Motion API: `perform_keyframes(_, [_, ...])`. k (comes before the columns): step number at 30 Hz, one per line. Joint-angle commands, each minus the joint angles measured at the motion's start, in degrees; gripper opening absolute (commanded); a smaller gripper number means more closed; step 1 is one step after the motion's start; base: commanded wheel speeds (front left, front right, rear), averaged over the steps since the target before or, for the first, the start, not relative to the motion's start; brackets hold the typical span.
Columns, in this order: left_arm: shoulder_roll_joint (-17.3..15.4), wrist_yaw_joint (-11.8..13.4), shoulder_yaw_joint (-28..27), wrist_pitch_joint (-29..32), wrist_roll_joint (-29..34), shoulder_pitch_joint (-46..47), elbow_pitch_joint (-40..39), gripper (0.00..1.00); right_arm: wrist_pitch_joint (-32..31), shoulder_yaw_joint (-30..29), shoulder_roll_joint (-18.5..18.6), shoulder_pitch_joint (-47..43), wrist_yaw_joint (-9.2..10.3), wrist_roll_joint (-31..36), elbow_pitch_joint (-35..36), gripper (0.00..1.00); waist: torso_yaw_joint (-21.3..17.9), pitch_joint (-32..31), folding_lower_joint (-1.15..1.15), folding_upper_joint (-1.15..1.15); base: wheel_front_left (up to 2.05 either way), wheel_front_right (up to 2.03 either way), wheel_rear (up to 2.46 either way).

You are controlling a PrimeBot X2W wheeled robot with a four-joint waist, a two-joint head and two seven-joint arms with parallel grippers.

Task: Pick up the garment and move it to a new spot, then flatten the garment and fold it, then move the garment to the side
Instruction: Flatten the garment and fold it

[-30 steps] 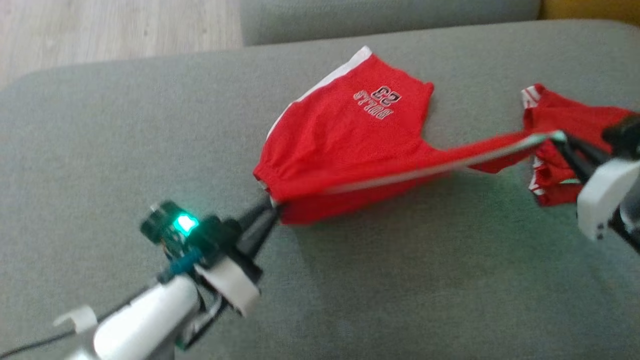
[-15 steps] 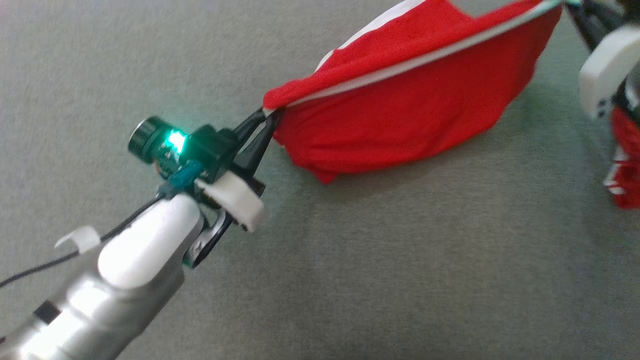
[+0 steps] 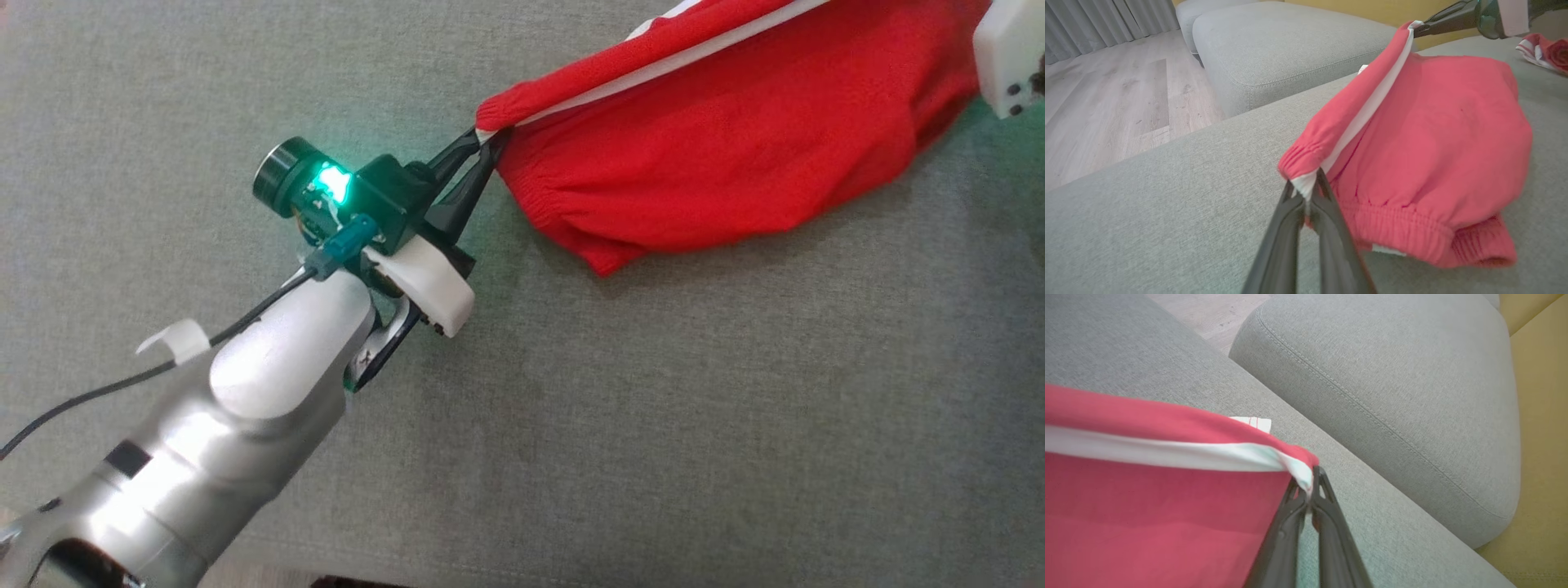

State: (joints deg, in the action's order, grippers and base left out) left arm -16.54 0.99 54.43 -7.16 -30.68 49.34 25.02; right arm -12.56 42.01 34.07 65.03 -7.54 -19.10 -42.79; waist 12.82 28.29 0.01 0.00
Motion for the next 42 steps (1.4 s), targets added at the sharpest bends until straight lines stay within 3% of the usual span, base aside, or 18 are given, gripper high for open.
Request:
perform_keyframes(1, [-1.43, -0.13, -1.79, -0.5, 0.48, 2.47, -0.5, 0.0, 0.95, 0.23, 0.39, 1.46, 0.05, 0.12, 0.27, 0.38, 0.33, 0.33, -0.01, 0.0, 0.0, 0.0, 0.0])
perform_keyframes(2, [-1.21, -0.17, -1.74, -0.6, 0.44, 2.64, -0.11, 0.0, 1.72, 0.42, 0.26, 1.89, 0.05, 0.1, -0.43, 1.0, 0.43, 0.4, -0.01, 0.0, 0.0, 0.0, 0.0])
perform_keyframes(3, [-1.0, -0.09, -1.76, -0.64, 0.38, 2.78, 0.32, 0.05, 2.48, 0.43, 0.09, 2.28, 0.05, 0.04, -1.22, 1.0, 0.52, 0.44, -0.01, 0.0, 0.0, 0.0, 0.0])
perform_keyframes(4, [-0.79, 0.08, -1.78, -0.67, 0.34, 2.9, 0.77, 0.47, 3.12, 0.59, -0.09, 2.59, 0.05, 0.13, -2.02, 1.0, 0.58, 0.4, -0.01, 0.0, 0.0, 0.0, 0.0])
perform_keyframes(5, [-0.64, 0.25, -1.79, -0.77, 0.36, 3.01, 1.19, 1.0, 3.84, 0.6, -0.33, 2.87, 0.05, 0.22, -2.84, 1.0, 0.59, 0.28, -0.01, 0.0, 0.0, 0.0, 0.0])
perform_keyframes(11, [-0.6, 0.94, -1.92, -2.07, 0.53, 3.01, 2.17, 1.0, 8.06, -0.35, -1.91, 3.38, 0.05, -0.14, -6.66, 1.0, 0.11, -1.55, -0.01, 0.0, 0.0, 0.0, 0.0])
perform_keyframes(16, [-1.91, 2.92, -2.68, -3.46, 0.83, 2.08, 2.06, 1.0, 13.79, -3.49, -3.72, 2.63, 0.05, -1.64, -10.13, 1.0, -1.35, -4.84, -0.01, 0.0, 0.0, 0.0, 0.0])
perform_keyframes(24, [-5.84, 8.73, -8.13, -5.58, -2.44, -3.09, -1.03, 1.0, 25.7, -11.89, -8.72, -2.96, 0.05, -4.66, -11.01, 1.0, -5.56, -12.69, -0.01, 0.0, 0.0, 0.0, 0.0])
perform_keyframes(33, [-6.61, 14.78, -14.94, -7.73, -4.32, -13.05, -8.31, 1.0, 27.53, -27.36, -15.46, -16.25, 0.05, -2.75, 0.48, 1.0, -8.97, -18.75, -0.01, 0.0, 0.0, 0.0, 0.0])
perform_keyframes(42, [-2.28, 14.37, -21.8, -7.83, 0.25, -27.31, -13.19, 1.0, 27.55, -41.21, -29.19, -39.26, 0.05, 4.7, 13.1, 1.0, -10.98, -22.82, -0.01, 0.0, 0.0, 0.0, 0.0])
